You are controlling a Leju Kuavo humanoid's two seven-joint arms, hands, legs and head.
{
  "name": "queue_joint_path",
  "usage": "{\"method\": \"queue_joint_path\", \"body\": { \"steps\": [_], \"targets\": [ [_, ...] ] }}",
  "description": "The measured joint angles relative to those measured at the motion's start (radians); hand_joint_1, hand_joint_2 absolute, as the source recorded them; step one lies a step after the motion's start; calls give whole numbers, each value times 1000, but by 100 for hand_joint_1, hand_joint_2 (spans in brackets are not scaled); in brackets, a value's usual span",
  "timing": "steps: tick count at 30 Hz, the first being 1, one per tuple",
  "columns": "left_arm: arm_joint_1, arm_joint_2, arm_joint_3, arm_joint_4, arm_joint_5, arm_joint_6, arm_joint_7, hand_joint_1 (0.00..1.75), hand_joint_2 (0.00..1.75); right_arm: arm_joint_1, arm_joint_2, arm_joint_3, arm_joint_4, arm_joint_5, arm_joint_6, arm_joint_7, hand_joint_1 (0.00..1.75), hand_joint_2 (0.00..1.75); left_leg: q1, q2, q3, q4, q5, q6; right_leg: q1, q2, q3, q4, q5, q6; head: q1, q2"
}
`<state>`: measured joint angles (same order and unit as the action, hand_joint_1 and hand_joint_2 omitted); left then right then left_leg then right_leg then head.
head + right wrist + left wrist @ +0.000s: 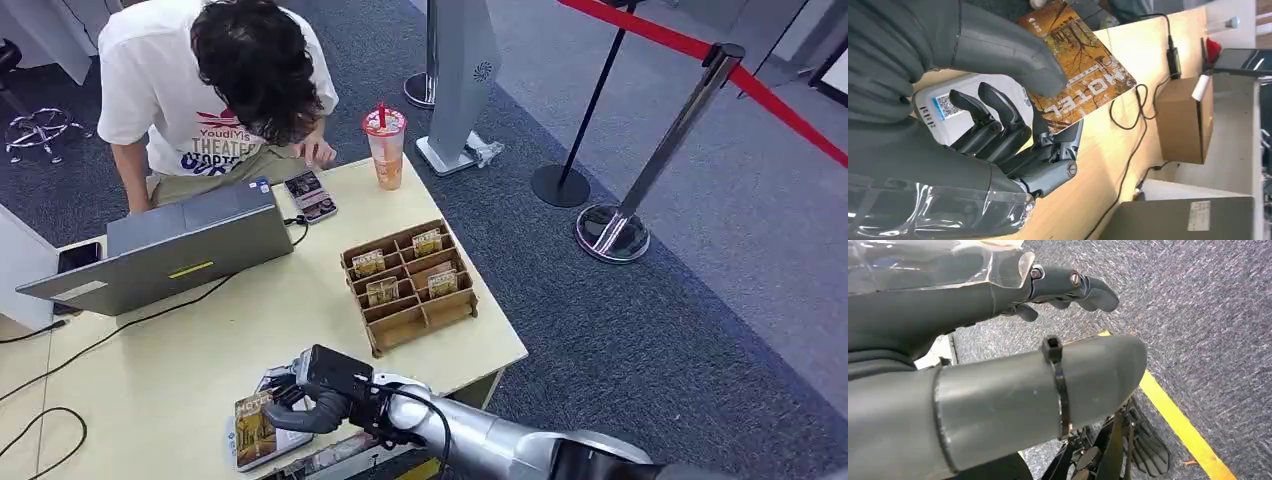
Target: Pass the card to the sensor for recognition and then transmit it.
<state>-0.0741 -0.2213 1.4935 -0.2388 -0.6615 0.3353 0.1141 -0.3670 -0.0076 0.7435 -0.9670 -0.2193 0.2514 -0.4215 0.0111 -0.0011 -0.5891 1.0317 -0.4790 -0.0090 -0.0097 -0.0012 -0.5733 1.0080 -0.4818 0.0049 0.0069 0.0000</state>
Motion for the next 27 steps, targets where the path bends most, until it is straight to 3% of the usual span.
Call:
{"method": "queue_joint_path", "body": {
  "steps": [27],
  "targets": [
    [3, 18, -27, 5, -33, -10, -1, 0, 0, -51, 50, -5, 322, -35, -83, 34, 175, 175, 0, 0, 0, 0, 0, 0, 0, 0, 0, 0, 0, 0, 0, 0]
  ]
}}
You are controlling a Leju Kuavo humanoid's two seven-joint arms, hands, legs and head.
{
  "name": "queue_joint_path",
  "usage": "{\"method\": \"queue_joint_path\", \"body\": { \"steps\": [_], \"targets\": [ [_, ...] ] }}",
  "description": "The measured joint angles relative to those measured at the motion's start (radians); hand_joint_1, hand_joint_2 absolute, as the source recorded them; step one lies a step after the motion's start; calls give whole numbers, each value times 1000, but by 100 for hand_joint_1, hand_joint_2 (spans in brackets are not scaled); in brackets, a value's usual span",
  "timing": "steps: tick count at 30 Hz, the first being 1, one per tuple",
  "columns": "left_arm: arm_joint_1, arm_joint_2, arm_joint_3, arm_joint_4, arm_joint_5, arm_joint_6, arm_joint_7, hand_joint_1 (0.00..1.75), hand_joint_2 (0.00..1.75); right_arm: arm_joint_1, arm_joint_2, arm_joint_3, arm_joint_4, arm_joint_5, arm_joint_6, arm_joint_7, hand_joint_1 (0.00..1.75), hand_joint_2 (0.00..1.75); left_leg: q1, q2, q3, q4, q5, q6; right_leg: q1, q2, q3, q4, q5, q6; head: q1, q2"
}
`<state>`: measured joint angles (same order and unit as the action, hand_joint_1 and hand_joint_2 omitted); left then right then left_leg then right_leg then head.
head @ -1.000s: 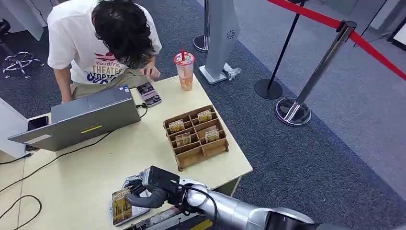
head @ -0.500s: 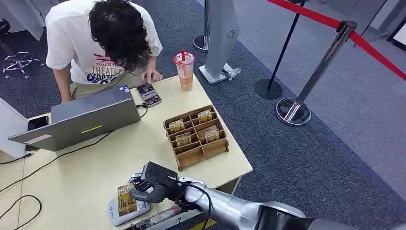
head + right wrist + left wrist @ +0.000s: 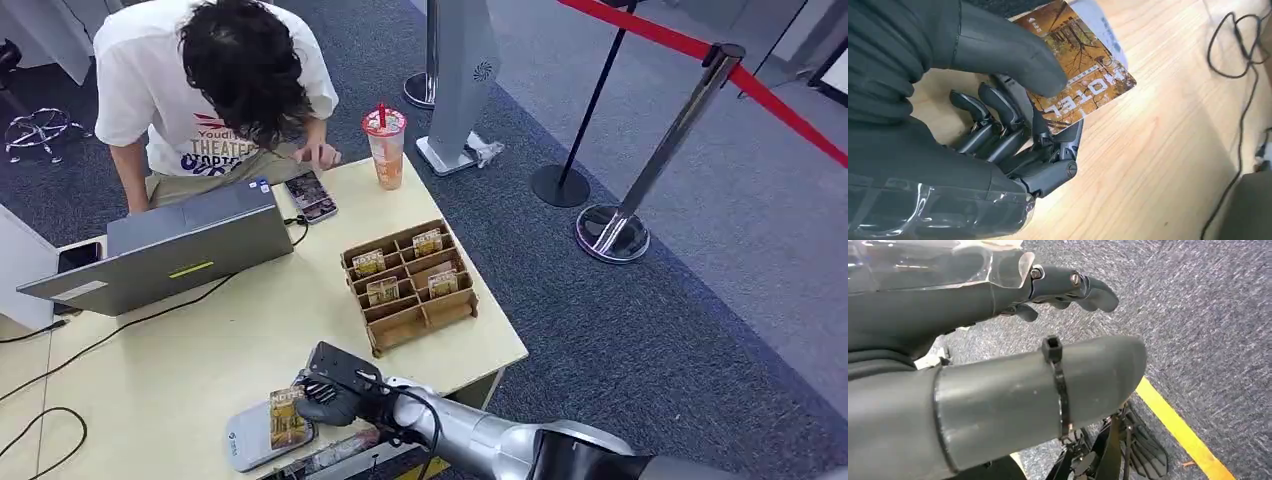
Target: Pass the card to the sensor for recognition and then transmit it.
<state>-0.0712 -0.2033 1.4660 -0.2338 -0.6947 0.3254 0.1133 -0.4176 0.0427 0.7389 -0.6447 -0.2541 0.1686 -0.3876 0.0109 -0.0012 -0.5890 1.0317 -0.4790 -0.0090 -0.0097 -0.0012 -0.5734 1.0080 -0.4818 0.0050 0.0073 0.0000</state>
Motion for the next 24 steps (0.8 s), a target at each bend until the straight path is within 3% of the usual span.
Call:
{"method": "queue_joint_path", "body": {
  "steps": [24],
  "targets": [
    [2, 16, -21, 6, -14, -14, -1, 0, 0, 11, -3, -67, 38, -18, -15, -14, 175, 175, 0, 0, 4, 0, 0, 0, 0, 0, 4, 0, 0, 0, 0, 0]
  ]
}}
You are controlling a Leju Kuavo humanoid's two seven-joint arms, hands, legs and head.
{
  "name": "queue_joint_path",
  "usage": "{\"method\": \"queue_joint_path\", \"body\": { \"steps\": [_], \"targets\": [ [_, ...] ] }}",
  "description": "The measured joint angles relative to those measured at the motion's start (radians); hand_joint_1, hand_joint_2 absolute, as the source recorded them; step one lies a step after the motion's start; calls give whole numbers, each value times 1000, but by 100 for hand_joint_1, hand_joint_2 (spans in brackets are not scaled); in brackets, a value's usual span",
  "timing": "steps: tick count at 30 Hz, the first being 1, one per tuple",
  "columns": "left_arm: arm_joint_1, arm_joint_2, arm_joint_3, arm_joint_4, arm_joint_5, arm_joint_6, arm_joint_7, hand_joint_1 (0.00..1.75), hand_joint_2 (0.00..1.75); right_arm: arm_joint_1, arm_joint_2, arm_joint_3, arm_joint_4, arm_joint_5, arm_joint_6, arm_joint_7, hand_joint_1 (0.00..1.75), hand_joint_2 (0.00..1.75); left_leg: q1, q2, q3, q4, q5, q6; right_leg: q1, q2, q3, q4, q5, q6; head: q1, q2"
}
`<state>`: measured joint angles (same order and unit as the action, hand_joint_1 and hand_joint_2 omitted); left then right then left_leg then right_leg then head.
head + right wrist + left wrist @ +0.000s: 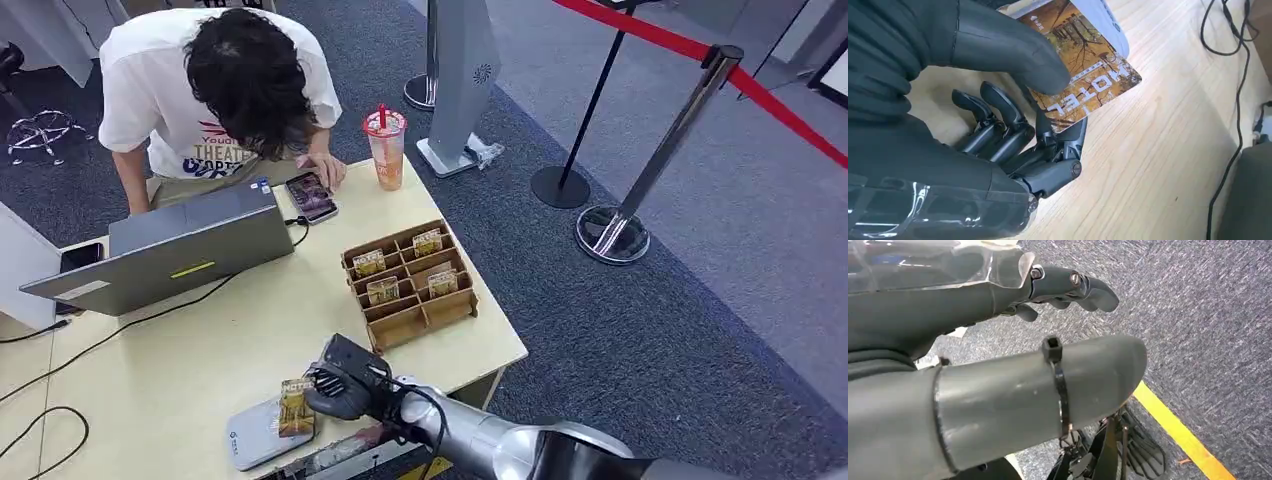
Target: Pass the card to the sensor for recognition and then transmit it.
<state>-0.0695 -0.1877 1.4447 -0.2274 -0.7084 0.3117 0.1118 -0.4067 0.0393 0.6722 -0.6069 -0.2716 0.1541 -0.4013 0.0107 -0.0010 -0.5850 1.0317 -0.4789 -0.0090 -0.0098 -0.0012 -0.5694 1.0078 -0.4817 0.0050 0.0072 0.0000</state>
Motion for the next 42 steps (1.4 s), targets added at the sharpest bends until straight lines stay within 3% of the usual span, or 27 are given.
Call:
{"method": "queue_joint_path", "body": {
  "steps": [5, 20, 28, 37, 42],
  "targets": [
    [1, 0, 0, 2, 0, -1, 0, 0, 0, 12, -9, -20, -33, -5, -8, -15, 175, 175, 0, 0, 0, 0, 0, 0, 0, 0, 0, 0, 0, 0, 0, 0],
    [4, 0, 0, 2, 12, 0, -2, 0, 0, 79, -80, -145, -356, -39, -16, -3, 175, 175, 0, 0, 0, 0, 0, 0, 0, 0, -1, 0, 0, 0, 0, 0],
    [6, 0, 0, 2, 15, -6, -3, 0, 0, 112, -81, -244, -581, -54, -28, -6, 175, 175, 0, 0, -1, 0, 0, 0, 0, 0, -1, 0, 0, 0, 0, 0],
    [10, 0, 0, 2, 18, -16, -3, 0, 0, 107, -79, -321, -696, -46, -31, -38, 175, 175, 0, 0, -1, 0, 0, 0, 0, 0, 0, 0, 0, 0, 0, 0],
    [10, 0, 0, 2, 29, -10, -1, 0, 0, 84, -68, -330, -719, 78, -148, -69, 175, 175, 0, 0, -1, 0, 0, 0, 0, 0, 0, 0, 0, 0, 0, 0]
  ]
}}
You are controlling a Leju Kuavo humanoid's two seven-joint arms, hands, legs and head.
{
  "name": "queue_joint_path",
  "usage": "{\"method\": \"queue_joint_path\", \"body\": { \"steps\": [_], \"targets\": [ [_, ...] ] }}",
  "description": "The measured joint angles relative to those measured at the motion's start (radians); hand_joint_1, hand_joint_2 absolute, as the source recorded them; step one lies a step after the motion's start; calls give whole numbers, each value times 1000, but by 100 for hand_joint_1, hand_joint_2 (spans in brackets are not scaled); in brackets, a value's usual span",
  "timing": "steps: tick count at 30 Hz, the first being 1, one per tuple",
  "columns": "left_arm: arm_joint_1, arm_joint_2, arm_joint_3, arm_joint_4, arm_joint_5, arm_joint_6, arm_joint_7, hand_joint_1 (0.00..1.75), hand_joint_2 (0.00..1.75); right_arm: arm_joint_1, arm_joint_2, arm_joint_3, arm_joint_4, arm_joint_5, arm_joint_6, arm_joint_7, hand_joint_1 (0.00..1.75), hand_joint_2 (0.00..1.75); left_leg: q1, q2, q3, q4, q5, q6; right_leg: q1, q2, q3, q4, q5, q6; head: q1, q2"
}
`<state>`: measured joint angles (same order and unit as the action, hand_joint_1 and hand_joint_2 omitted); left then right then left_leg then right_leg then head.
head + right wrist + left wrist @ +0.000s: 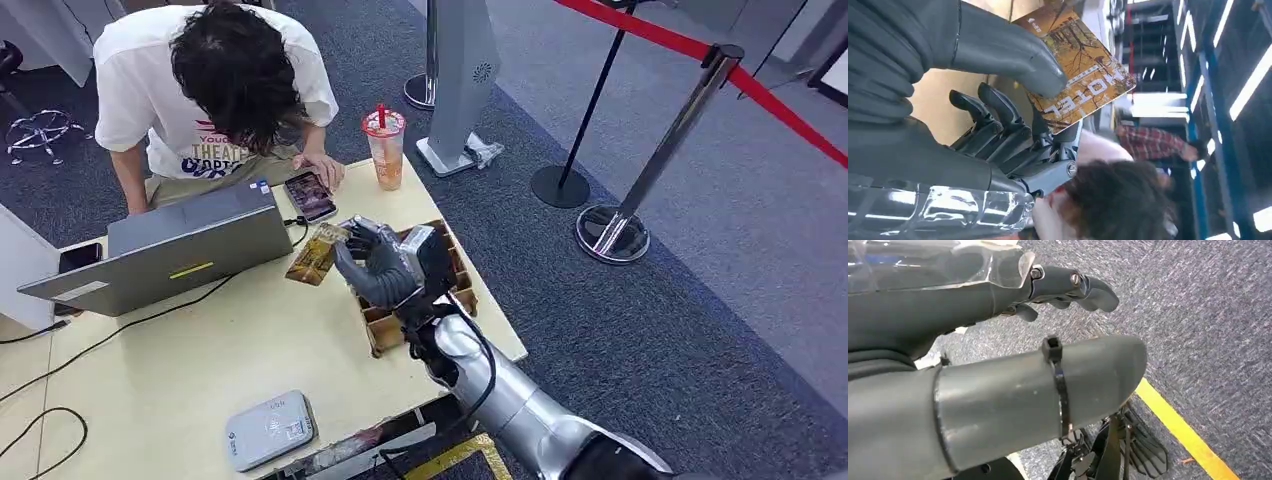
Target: Pass the card to the sensor for recognition and then transmit it.
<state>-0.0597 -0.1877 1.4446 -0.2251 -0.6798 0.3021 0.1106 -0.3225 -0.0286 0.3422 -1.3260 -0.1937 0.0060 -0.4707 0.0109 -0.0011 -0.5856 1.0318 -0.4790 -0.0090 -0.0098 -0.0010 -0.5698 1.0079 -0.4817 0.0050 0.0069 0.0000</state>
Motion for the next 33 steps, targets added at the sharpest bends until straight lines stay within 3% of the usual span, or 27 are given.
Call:
{"method": "queue_joint_path", "body": {
  "steps": [9, 22, 26, 30, 33],
  "targets": [
    [0, 0, 0, 0, -1, 1, 0, 0, 0, -32, 30, 2, -16, 292, -274, -29, 175, 175, 0, 0, 0, 0, 0, 0, 0, 0, 0, 0, 0, 0, 0, 0],
    [-1, 0, 0, 0, -13, 3, 5, 0, 0, -121, 50, 40, 61, 625, -576, -47, 175, 175, 0, 0, 0, 0, 0, 0, 0, 0, 0, 0, 0, 0, 0, 0],
    [-1, 1, 0, 0, -15, 3, 6, 0, 0, -139, 54, 50, 91, 646, -605, -50, 175, 175, 0, 0, 0, 0, 0, 0, 0, 0, 0, 0, 0, 0, 0, 0],
    [-2, 3, 0, 0, -18, 2, 12, 0, 0, -161, 55, 53, 128, 728, -681, -46, 175, 175, 0, 0, 0, 0, 0, 0, 0, 0, 0, 0, 0, 0, 0, 0],
    [-3, 5, 0, 0, -18, 3, 15, 0, 0, -185, 62, 52, 170, 781, -685, -60, 175, 175, 0, 0, 0, 0, 0, 0, 0, 0, 0, 0, 0, 0, 0, 0]
  ]
}}
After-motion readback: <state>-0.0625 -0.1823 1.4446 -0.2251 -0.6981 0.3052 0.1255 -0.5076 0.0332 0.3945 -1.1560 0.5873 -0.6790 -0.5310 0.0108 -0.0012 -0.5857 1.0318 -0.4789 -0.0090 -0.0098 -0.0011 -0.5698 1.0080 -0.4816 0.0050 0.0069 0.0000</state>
